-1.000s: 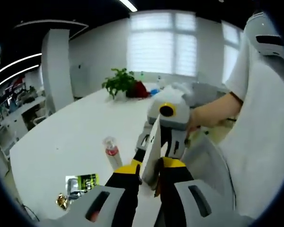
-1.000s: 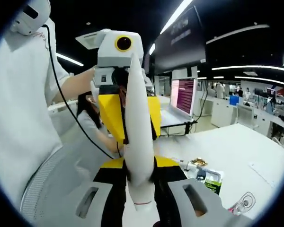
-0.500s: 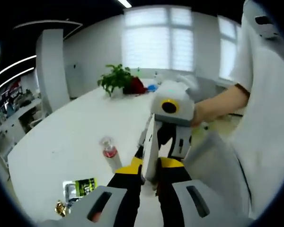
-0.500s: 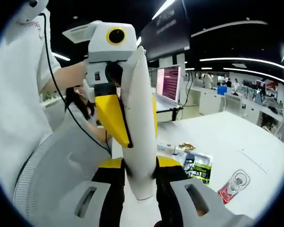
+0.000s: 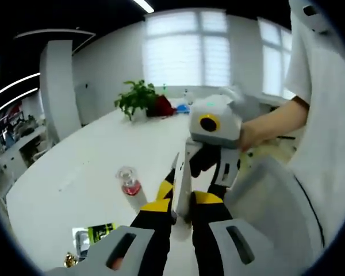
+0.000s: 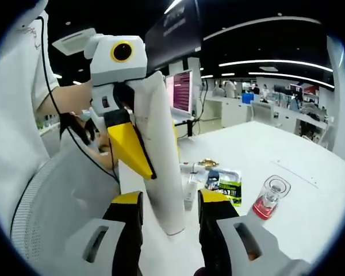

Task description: Arrange the skincare products in the storage area until every visible bottle or jar stands upright without overlapping.

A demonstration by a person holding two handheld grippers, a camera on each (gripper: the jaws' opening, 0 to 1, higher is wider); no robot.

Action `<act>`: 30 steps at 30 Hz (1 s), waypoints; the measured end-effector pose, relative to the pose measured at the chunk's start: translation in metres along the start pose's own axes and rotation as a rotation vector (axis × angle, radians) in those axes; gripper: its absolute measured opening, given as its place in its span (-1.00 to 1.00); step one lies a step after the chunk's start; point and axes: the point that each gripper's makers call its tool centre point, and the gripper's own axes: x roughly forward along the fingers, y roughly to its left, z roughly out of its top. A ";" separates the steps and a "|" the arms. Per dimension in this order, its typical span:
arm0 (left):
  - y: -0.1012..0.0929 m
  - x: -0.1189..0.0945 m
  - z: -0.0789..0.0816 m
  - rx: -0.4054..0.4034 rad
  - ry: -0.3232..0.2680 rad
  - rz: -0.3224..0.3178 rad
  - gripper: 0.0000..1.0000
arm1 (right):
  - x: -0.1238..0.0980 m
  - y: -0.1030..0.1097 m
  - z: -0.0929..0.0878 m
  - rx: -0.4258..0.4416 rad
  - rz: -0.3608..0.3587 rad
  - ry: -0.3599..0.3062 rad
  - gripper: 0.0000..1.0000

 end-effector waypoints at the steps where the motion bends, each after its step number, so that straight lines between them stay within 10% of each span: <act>1: 0.001 0.002 -0.001 0.000 0.002 0.001 -0.71 | 0.000 0.000 -0.002 0.006 -0.005 0.007 -0.18; 30: 0.062 0.056 -0.060 0.009 0.009 -0.017 -0.70 | -0.012 -0.024 -0.059 0.229 -0.181 0.091 0.56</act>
